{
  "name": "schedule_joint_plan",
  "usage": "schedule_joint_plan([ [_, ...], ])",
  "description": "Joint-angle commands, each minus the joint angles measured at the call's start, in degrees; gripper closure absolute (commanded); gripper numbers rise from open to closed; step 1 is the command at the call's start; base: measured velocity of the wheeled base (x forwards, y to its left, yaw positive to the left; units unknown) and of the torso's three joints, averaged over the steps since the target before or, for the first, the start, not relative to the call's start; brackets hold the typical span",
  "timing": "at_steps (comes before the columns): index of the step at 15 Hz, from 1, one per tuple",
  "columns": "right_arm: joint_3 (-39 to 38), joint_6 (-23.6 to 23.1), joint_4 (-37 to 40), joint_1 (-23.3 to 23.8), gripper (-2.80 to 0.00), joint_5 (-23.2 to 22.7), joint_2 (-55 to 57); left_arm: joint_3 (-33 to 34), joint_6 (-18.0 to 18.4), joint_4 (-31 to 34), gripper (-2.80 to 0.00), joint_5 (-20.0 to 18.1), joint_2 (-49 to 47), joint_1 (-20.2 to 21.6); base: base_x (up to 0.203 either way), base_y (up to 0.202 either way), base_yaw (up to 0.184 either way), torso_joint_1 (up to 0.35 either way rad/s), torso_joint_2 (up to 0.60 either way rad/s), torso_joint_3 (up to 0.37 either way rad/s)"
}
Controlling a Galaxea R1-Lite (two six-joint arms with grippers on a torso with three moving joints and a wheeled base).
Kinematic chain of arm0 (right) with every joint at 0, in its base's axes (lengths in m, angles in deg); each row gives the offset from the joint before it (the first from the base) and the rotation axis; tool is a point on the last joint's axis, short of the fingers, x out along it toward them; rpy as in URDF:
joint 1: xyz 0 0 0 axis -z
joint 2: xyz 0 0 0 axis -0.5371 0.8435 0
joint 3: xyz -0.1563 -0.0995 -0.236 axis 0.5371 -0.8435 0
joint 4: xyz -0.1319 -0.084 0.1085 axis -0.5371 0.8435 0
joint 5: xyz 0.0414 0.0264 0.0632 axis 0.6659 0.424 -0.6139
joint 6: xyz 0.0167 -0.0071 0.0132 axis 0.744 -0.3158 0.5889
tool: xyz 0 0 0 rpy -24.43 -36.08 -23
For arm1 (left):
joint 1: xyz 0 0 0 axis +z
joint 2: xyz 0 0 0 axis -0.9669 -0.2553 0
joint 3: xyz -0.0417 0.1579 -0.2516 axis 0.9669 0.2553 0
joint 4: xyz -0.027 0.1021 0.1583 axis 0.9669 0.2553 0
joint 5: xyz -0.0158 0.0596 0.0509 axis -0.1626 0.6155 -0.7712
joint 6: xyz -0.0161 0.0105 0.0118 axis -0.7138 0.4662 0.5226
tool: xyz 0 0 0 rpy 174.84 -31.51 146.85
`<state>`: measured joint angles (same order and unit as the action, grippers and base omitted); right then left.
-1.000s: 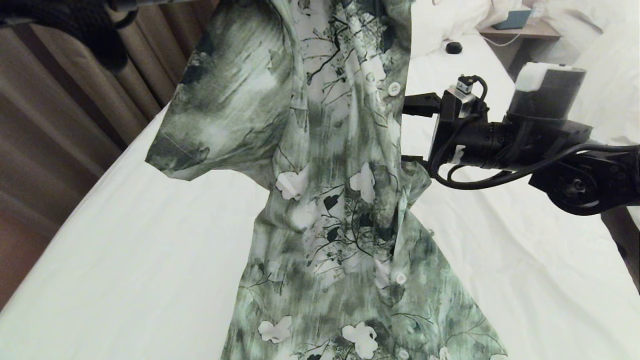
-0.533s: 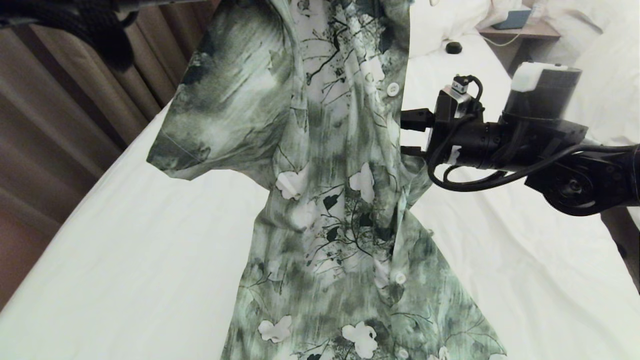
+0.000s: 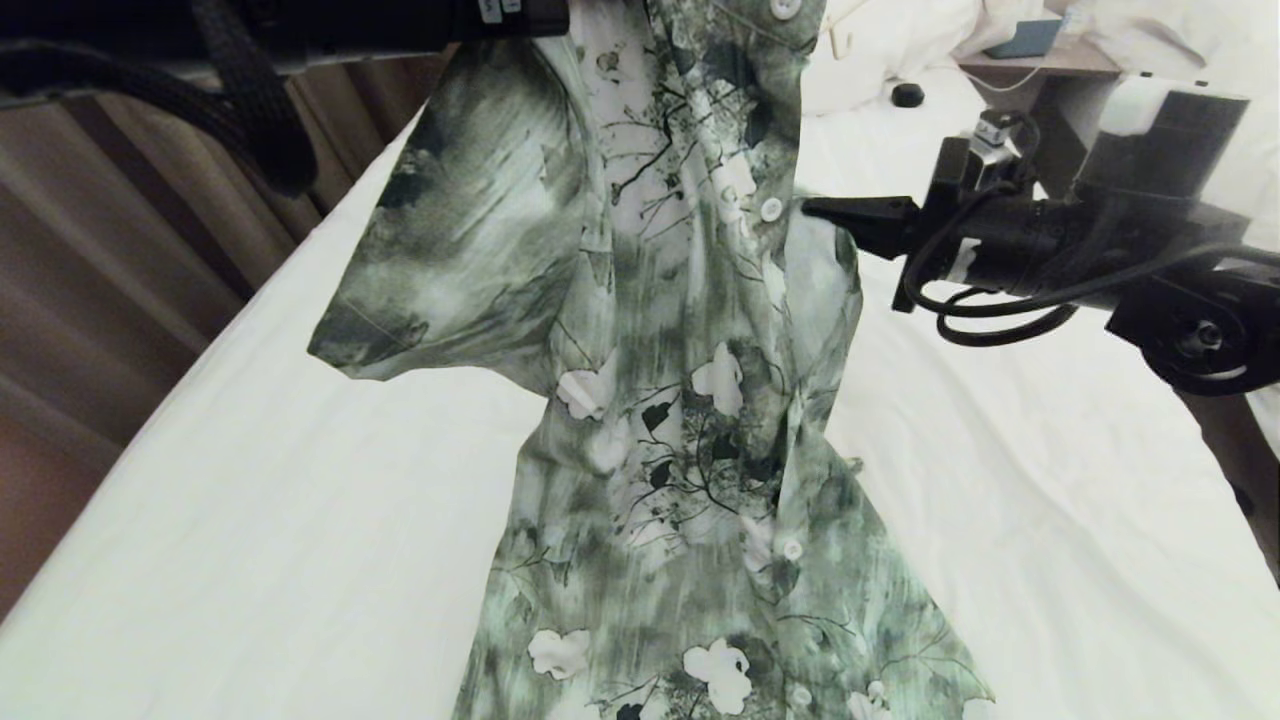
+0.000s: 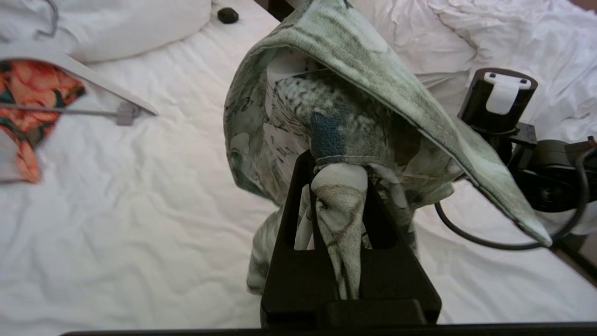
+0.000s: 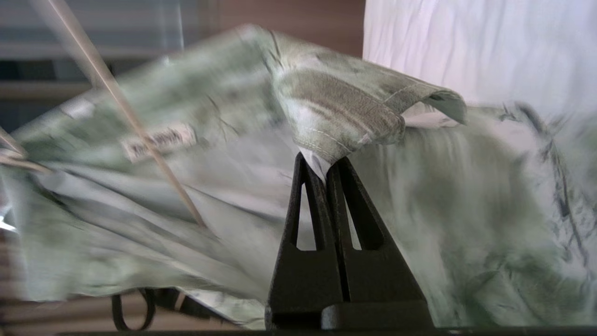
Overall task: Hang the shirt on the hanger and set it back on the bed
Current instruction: Hook the other side of the shirt onto the hanger
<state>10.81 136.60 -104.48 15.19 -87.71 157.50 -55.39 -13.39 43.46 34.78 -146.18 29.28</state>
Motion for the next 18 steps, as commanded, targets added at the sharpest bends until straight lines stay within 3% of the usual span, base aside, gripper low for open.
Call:
schedule_joint_plan([
  [1, 0.95, 0.39, -0.1, 1.47, 0.0, 0.08, -0.34, 0.02, -1.34, -0.09, 0.0, -0.04, -0.58, 0.04, 0.0, 0.0, 0.0, 0.0, 0.0, 0.0],
  [10, 2.44, -0.28, 1.25, 4.2, 0.0, 5.54, 1.07, 4.1, -12.17, -1.5, 0.0, 4.37, 1.11, -1.95, 0.0, 0.0, 0.0, 0.0, 0.0, 0.0],
  [18, 1.91, -1.54, 1.44, 4.72, 0.0, 6.99, 0.56, 15.07, -15.38, -1.58, 0.0, 4.44, 11.35, -8.62, 0.0, 0.0, 0.0, 0.0, 0.0, 0.0],
])
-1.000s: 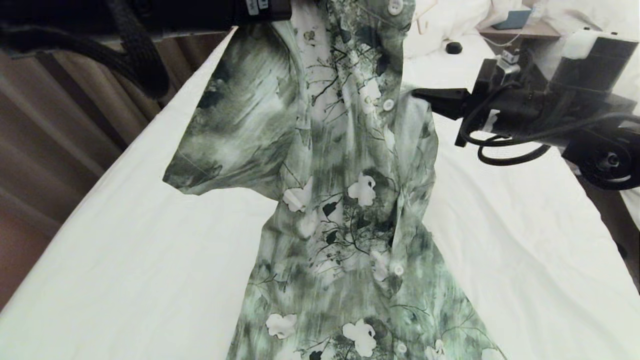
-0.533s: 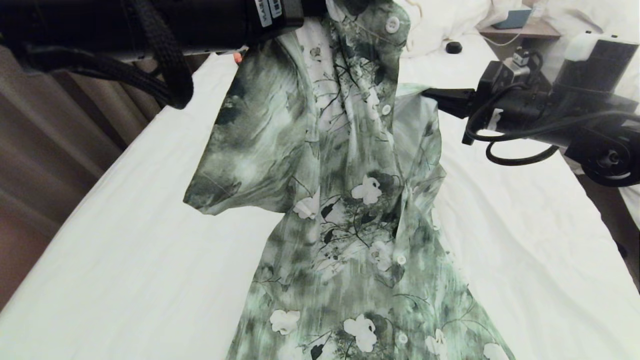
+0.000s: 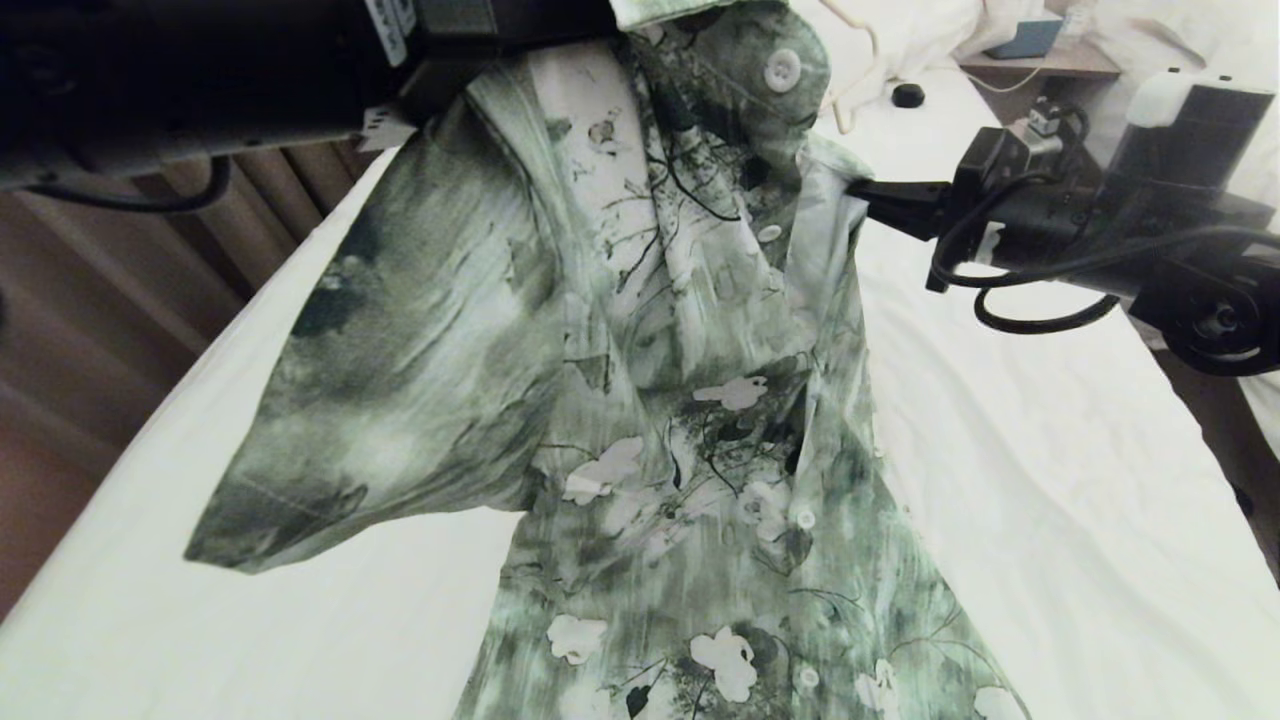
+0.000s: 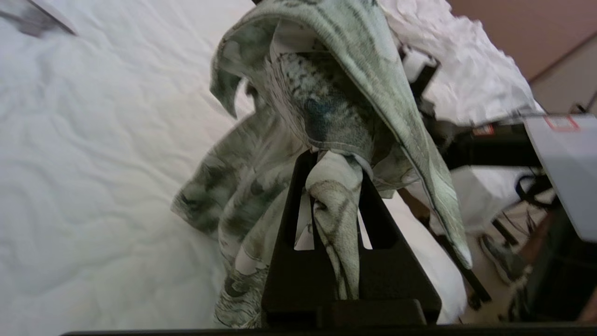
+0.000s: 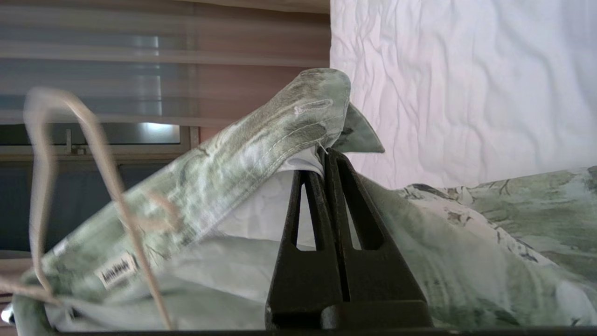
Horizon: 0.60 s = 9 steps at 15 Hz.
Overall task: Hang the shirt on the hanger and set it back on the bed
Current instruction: Hook the other side of the shirt onto the hanger
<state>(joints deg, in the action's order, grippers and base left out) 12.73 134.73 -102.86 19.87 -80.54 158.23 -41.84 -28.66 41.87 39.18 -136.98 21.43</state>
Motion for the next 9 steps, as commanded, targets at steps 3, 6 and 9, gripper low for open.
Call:
schedule_joint_plan([
  [3, 0.06, 0.24, 0.35, 0.03, 0.0, -0.16, -1.26, 4.83, -0.13, 0.0, 0.0, -0.03, 3.1, -1.68, 0.0, 0.0, 0.0, 0.0, 0.0, 0.0],
  [6, 0.25, 0.17, 0.35, -0.04, 0.0, -0.16, -2.46, 7.3, 0.22, 0.0, 0.0, 0.13, 4.03, -3.35, 0.0, 0.0, 0.0, 0.0, 0.0, 0.0],
  [9, 0.17, 0.19, 0.92, -0.04, 0.0, -0.16, -3.98, 9.51, 0.3, 0.0, 0.0, 0.96, 4.38, -3.3, 0.0, 0.0, 0.0, 0.0, 0.0, 0.0],
])
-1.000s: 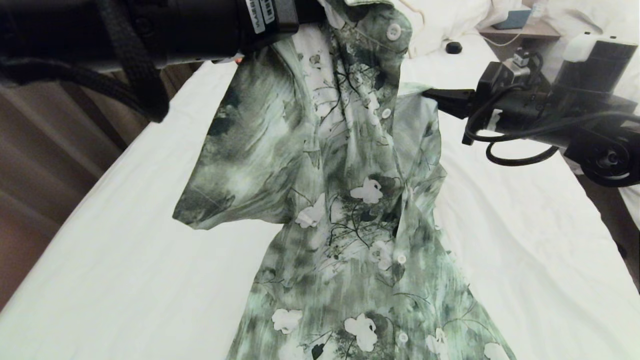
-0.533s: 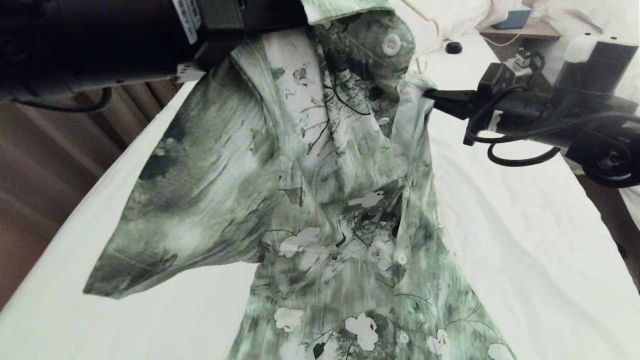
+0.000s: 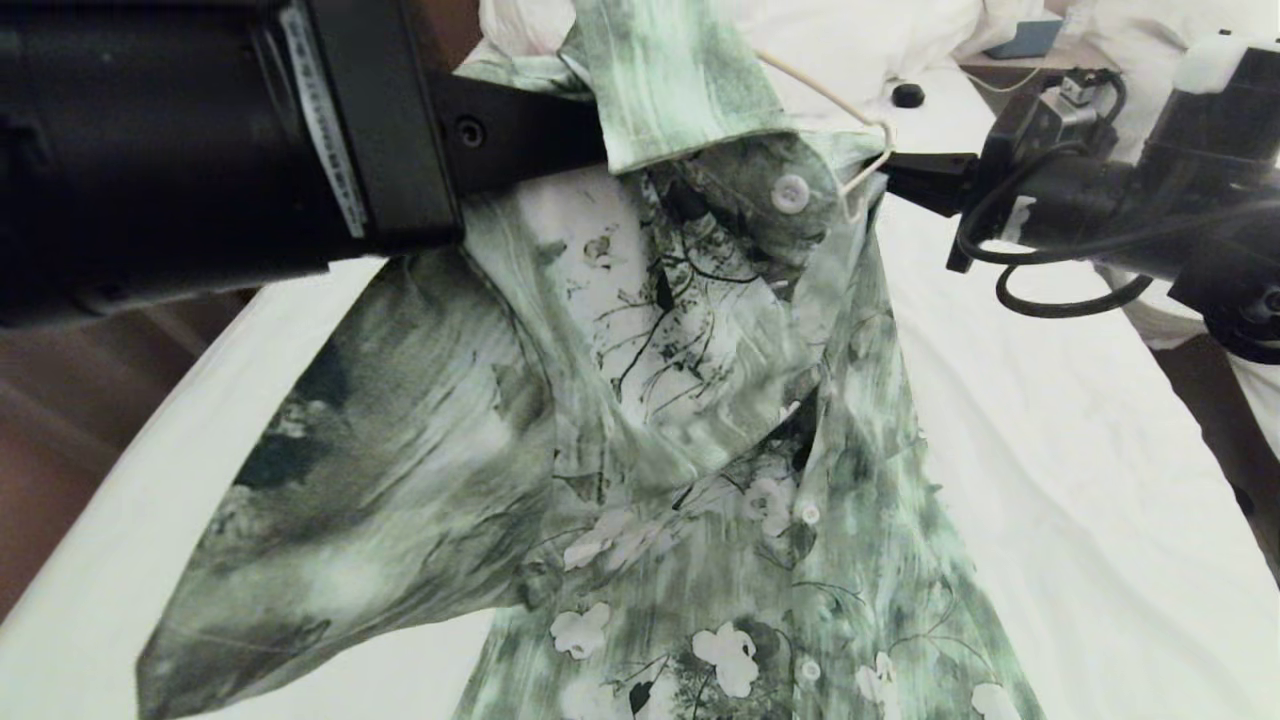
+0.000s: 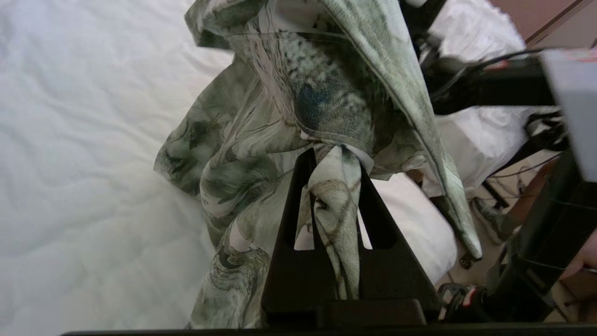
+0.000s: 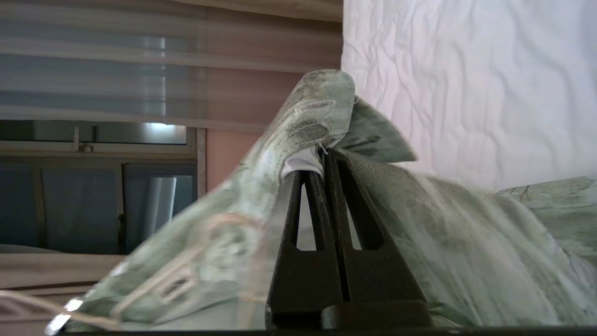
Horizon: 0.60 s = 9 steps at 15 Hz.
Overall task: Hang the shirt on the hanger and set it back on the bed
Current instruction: Hook the other side of the shirt onto the hanger
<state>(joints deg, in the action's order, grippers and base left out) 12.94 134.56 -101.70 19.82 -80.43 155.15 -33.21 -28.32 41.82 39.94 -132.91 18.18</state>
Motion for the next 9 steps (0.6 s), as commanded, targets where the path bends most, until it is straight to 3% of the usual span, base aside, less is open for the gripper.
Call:
schedule_joint_plan([
  [1, 0.01, 0.37, -0.07, 0.01, 0.0, -0.27, -1.38, 1.51, 0.05, 0.05, 0.0, 1.1, 0.31, -0.06, 0.0, 0.0, 0.0, 0.0, 0.0, 0.0],
  [9, 0.78, -1.71, 1.73, -1.91, 0.0, -0.35, -4.76, 2.04, 1.34, 0.14, 0.0, 3.24, 0.34, -0.01, 0.0, 0.0, 0.0, 0.0, 0.0, 0.0],
])
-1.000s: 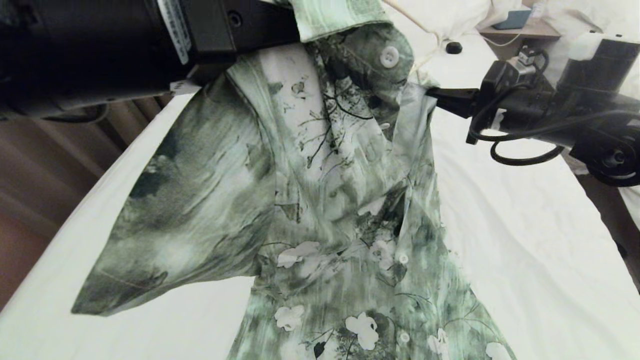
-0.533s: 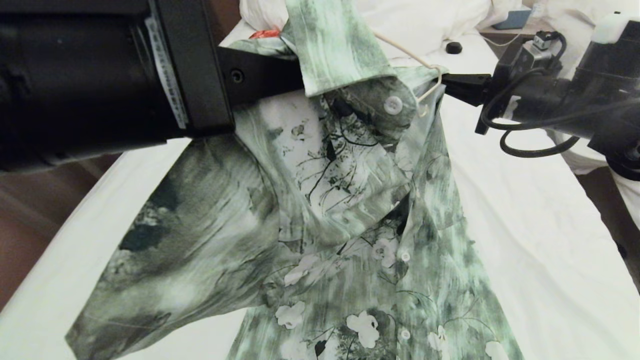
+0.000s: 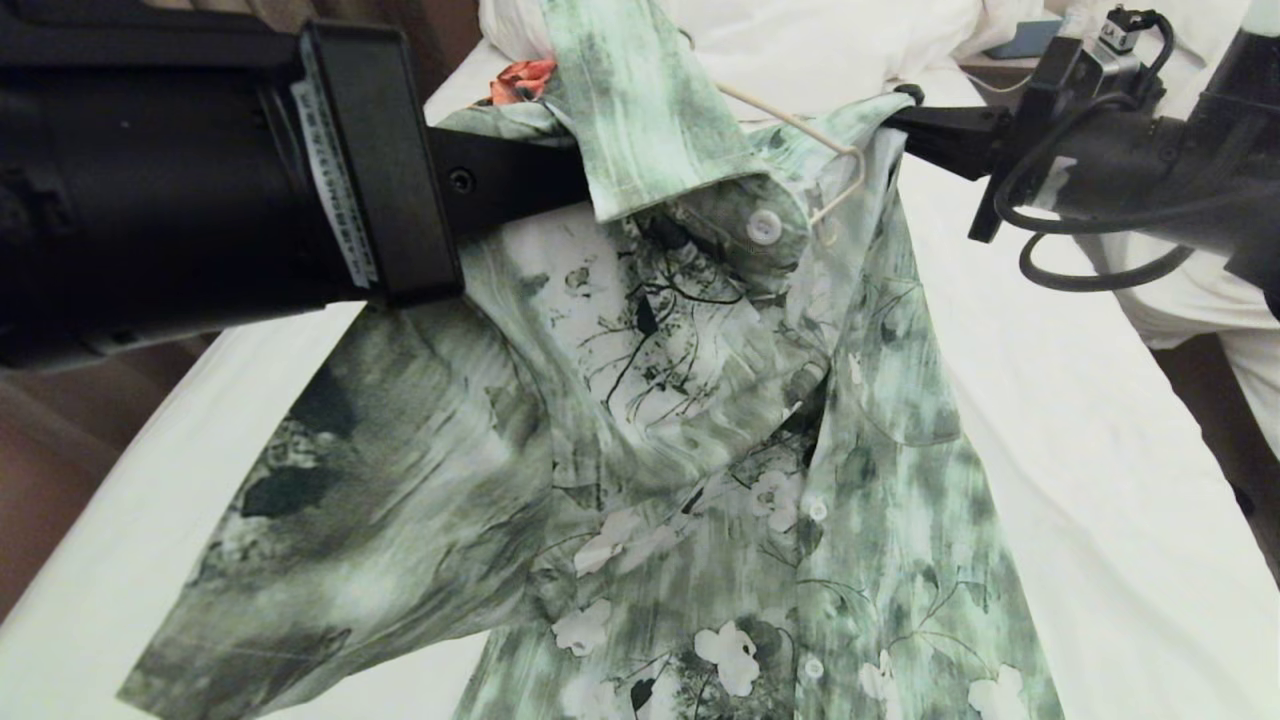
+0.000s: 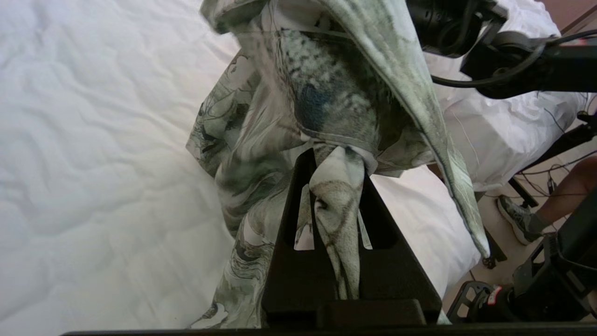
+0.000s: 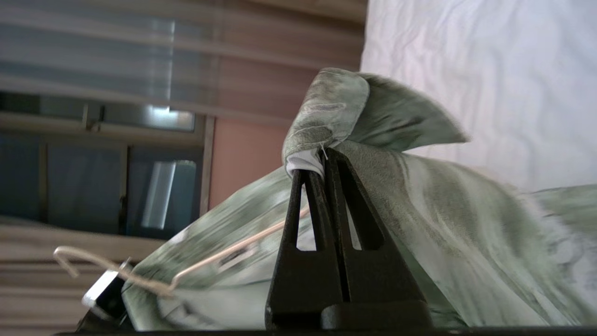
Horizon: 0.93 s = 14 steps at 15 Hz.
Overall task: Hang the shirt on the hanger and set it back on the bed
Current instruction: Hook the other side of the shirt onto the hanger
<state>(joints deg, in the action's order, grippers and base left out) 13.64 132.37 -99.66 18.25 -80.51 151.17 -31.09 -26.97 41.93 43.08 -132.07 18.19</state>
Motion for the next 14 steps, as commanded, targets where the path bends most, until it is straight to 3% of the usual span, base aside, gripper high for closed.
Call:
schedule_joint_plan([
  [1, 0.05, -0.03, 0.47, -0.92, 0.0, -0.27, -1.27, -0.12, 0.02, 0.03, 0.0, 0.1, -0.92, -0.13, 0.0, 0.0, 0.0, 0.0, 0.0, 0.0],
  [4, 0.13, -5.26, 2.41, -3.14, 0.0, -0.36, -2.01, -0.28, 0.02, 0.03, 0.0, 0.63, -1.4, -1.85, 0.0, 0.0, 0.0, 0.0, 0.0, 0.0],
  [7, 0.72, -6.1, 2.62, -3.92, 0.0, -0.64, -2.9, -0.16, 0.02, 0.32, 0.0, 3.22, -2.13, -5.95, 0.0, 0.0, 0.0, 0.0, 0.0, 0.0],
  [14, 0.07, -9.79, 8.06, -5.08, 0.0, -1.93, -6.86, -0.45, -0.14, 0.03, 0.0, 4.67, -7.67, -8.2, 0.0, 0.0, 0.0, 0.0, 0.0, 0.0],
])
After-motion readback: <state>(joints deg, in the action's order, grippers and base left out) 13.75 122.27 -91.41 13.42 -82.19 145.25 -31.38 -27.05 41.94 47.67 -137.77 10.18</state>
